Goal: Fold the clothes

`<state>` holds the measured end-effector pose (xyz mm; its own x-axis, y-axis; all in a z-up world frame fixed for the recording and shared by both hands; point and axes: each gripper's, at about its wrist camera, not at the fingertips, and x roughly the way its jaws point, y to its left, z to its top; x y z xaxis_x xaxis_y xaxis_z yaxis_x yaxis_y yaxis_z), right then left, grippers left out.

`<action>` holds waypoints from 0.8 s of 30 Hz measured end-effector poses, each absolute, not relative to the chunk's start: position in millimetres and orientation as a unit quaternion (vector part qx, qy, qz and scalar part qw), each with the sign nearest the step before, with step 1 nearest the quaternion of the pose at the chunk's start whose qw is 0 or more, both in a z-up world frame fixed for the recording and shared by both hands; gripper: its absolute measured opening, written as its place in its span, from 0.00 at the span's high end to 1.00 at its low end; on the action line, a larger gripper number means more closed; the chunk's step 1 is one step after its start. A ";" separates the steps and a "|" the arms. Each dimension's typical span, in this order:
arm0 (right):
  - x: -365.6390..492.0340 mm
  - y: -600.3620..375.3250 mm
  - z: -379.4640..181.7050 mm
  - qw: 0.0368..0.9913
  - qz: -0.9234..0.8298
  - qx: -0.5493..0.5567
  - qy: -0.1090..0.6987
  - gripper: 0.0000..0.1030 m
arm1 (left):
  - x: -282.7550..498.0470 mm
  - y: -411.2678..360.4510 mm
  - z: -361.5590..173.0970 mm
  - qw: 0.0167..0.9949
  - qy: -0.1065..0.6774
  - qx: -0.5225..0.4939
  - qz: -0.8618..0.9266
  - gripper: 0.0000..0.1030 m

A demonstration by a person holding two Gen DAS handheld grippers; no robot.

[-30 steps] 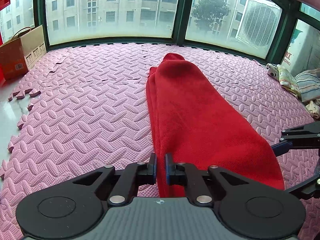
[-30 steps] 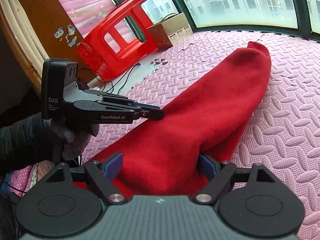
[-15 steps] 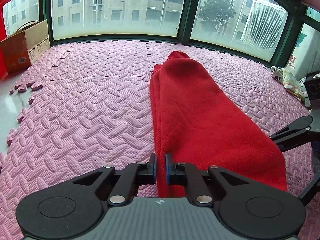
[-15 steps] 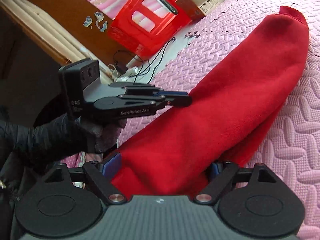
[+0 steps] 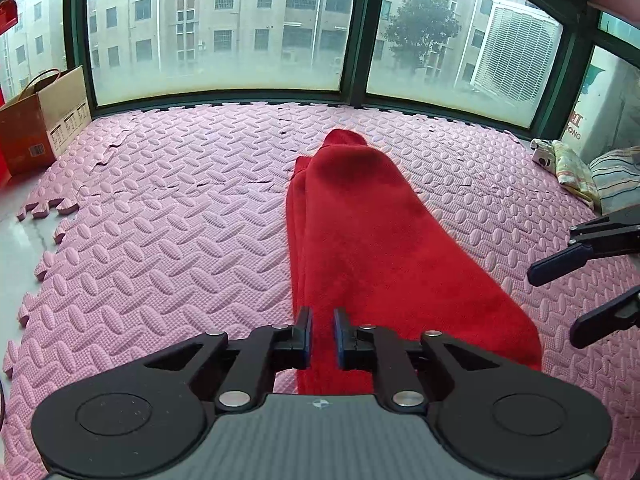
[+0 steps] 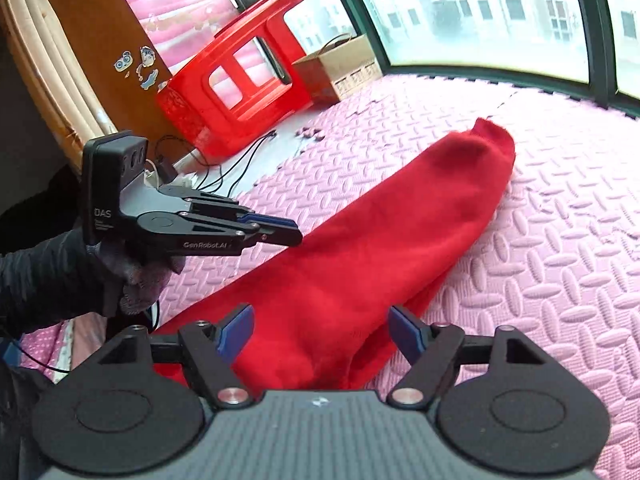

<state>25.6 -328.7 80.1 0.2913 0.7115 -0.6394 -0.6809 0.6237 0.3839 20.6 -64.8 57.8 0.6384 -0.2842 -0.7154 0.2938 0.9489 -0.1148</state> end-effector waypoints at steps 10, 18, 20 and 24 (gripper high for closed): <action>79.3 -317.5 60.8 0.857 0.323 0.011 0.401 0.36 | 84.1 -92.2 34.1 0.889 0.416 0.032 -0.186 0.87; 132.5 -323.5 46.7 0.878 0.258 0.074 0.396 0.36 | 107.8 -79.1 40.9 0.914 0.378 0.013 -0.144 0.87; 149.2 -325.1 42.7 0.880 0.244 0.098 0.395 0.37 | 118.1 -81.8 40.8 0.916 0.375 0.011 -0.145 0.83; 177.0 -331.6 30.2 0.877 0.215 0.158 0.399 0.45 | 135.4 -89.1 36.9 0.917 0.371 0.013 -0.148 0.73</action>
